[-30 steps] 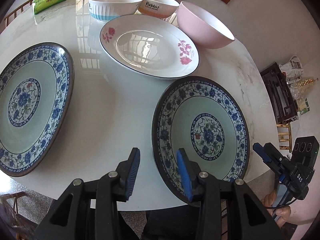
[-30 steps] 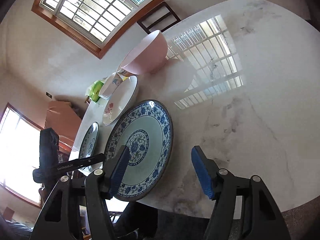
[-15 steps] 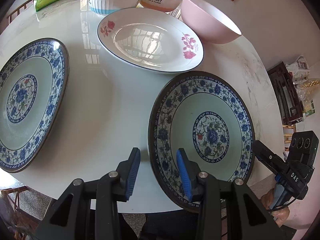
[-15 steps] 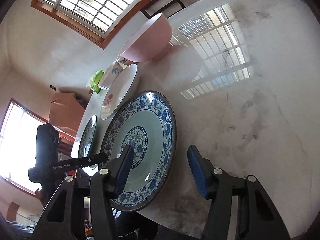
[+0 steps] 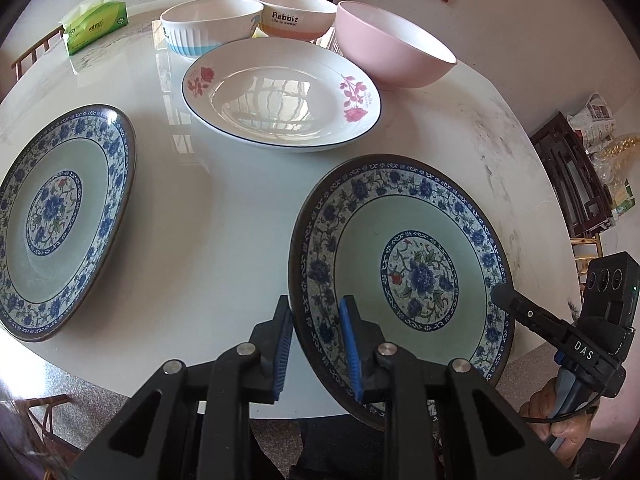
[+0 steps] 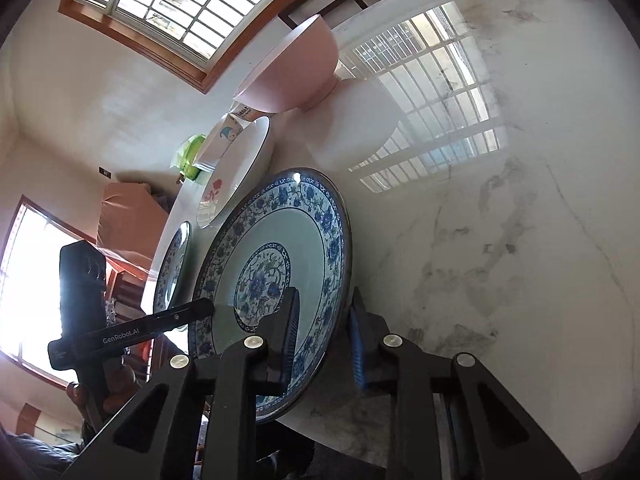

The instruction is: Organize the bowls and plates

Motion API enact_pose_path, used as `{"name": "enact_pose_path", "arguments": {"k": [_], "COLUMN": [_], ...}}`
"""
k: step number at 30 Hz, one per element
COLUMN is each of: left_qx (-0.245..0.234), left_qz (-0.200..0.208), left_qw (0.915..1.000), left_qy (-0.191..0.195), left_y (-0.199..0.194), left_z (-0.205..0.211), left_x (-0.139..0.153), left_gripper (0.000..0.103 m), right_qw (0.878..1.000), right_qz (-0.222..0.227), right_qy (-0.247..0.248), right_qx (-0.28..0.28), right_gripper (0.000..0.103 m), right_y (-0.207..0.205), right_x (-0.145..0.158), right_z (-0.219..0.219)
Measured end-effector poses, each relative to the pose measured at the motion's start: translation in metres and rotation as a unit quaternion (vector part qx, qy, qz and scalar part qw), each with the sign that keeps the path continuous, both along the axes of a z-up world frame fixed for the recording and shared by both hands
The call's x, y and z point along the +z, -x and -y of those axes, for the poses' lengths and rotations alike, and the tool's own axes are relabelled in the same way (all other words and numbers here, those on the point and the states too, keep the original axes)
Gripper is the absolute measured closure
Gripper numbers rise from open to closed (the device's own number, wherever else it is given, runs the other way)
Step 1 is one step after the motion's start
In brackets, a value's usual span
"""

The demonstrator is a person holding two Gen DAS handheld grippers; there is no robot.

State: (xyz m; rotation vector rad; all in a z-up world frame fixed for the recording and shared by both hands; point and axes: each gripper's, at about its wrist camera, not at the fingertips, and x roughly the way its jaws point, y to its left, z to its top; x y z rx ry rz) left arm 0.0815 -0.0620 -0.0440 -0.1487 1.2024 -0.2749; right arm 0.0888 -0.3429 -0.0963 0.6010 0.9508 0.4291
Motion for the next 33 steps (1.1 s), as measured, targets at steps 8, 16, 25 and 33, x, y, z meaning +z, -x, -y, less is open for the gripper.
{"name": "enact_pose_path", "arguments": {"k": [8,16,25,33], "left_qx": [0.008,0.028,0.054,0.099], "left_qz": [0.029,0.051,0.070,0.089], "left_qw": [0.9995,0.9983,0.9961,0.9911], "left_qy": [0.002,-0.003,0.005,0.005], "left_y": [0.018,0.028,0.041,0.053], "left_z": [-0.016,-0.038,-0.060,-0.100], "left_x": [0.013,0.024,0.037,0.054], "left_gripper": [0.079,0.079,0.079,0.079], "right_qw": [1.000,1.000,0.999,0.996], "right_qz": [0.002,0.010,0.024,0.046], "right_qy": [-0.007,-0.002,0.008,0.018], "right_qx": [-0.001,0.024,0.041,0.077], "right_gripper": [0.080,0.080,0.080,0.080], "right_y": [0.021,0.028,0.029,0.023], "right_x": [0.004,0.012,0.023,0.040], "right_z": [-0.012,-0.040,-0.061,-0.093]}}
